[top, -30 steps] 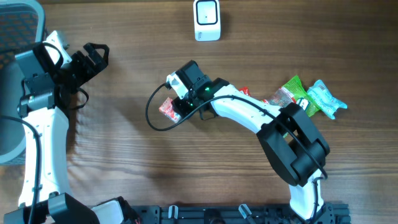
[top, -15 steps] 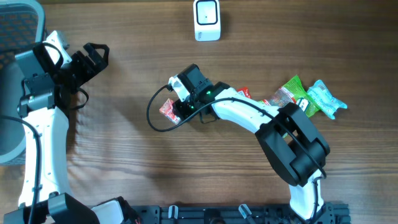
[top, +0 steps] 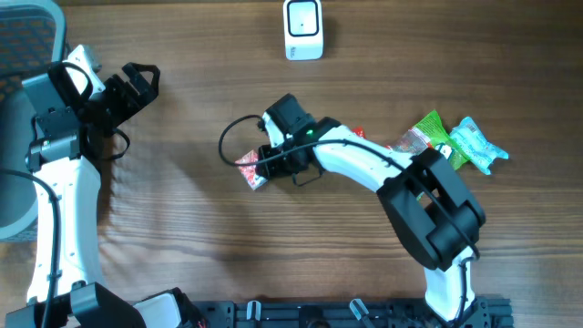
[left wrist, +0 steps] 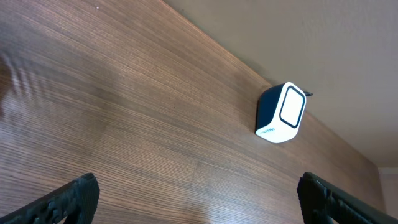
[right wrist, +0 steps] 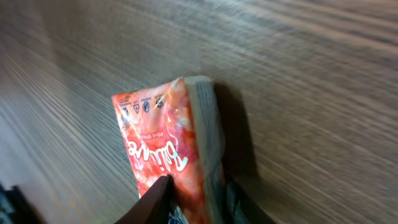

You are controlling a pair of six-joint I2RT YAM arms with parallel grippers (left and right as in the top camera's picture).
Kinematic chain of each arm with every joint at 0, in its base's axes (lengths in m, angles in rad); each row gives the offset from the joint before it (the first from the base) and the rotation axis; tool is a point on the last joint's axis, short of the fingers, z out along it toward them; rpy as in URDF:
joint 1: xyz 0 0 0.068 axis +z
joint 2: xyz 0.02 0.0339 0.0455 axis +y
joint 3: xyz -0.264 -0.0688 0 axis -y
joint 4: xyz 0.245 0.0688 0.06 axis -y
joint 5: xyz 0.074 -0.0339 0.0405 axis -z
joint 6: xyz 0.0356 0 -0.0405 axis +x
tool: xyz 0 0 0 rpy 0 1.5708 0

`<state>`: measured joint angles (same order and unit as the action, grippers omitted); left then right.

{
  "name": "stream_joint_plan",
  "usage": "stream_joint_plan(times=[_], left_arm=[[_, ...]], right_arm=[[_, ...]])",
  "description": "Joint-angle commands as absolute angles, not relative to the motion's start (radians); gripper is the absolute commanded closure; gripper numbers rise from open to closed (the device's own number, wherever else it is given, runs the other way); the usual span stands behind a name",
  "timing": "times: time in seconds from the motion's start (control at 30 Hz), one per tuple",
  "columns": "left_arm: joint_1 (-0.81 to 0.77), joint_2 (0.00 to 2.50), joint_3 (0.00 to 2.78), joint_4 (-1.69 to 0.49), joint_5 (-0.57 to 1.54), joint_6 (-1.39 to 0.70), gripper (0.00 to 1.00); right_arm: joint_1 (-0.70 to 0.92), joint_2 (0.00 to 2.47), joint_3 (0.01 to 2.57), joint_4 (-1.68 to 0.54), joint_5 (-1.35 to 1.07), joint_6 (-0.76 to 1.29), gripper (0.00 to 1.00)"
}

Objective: Scan the item barcode
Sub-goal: 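Lift the red snack box with the right gripper and carry it right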

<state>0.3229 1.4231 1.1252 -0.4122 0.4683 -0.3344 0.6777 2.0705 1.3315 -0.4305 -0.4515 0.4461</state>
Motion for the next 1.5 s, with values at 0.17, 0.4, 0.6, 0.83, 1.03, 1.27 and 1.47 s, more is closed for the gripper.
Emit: stream_joint_plan(times=[0.17, 0.4, 0.6, 0.83, 1.03, 1.27, 1.47], left_arm=[[0.326, 1.423, 1.128, -0.410, 0.470, -0.318, 0.00], [0.326, 1.423, 1.128, -0.410, 0.470, -0.318, 0.00], [0.326, 1.423, 1.128, -0.410, 0.469, -0.318, 0.00], [0.326, 1.423, 1.128, -0.410, 0.470, -0.318, 0.00], [0.326, 1.423, 1.128, -0.410, 0.469, -0.318, 0.00], [0.326, 1.423, 1.128, -0.410, 0.470, -0.318, 0.00], [0.326, 1.423, 1.128, -0.410, 0.470, -0.318, 0.00]], right_arm=[[0.654, 2.059, 1.327, -0.412, -0.457, 0.366, 0.52], [0.675, 2.102, 1.327, -0.397, -0.373, 0.266, 0.75], [0.598, 1.999, 1.327, -0.408, -0.833, 0.254, 0.87], [0.430, 1.997, 1.327, -0.619, -0.902, 0.205, 0.63], [0.621, 1.999, 1.327, -0.460, -0.407, 0.188, 0.57], [0.716, 2.037, 1.327, -0.434, -0.314, 0.188, 0.56], [0.716, 2.088, 1.327, -0.414, -0.368, 0.217, 0.62]])
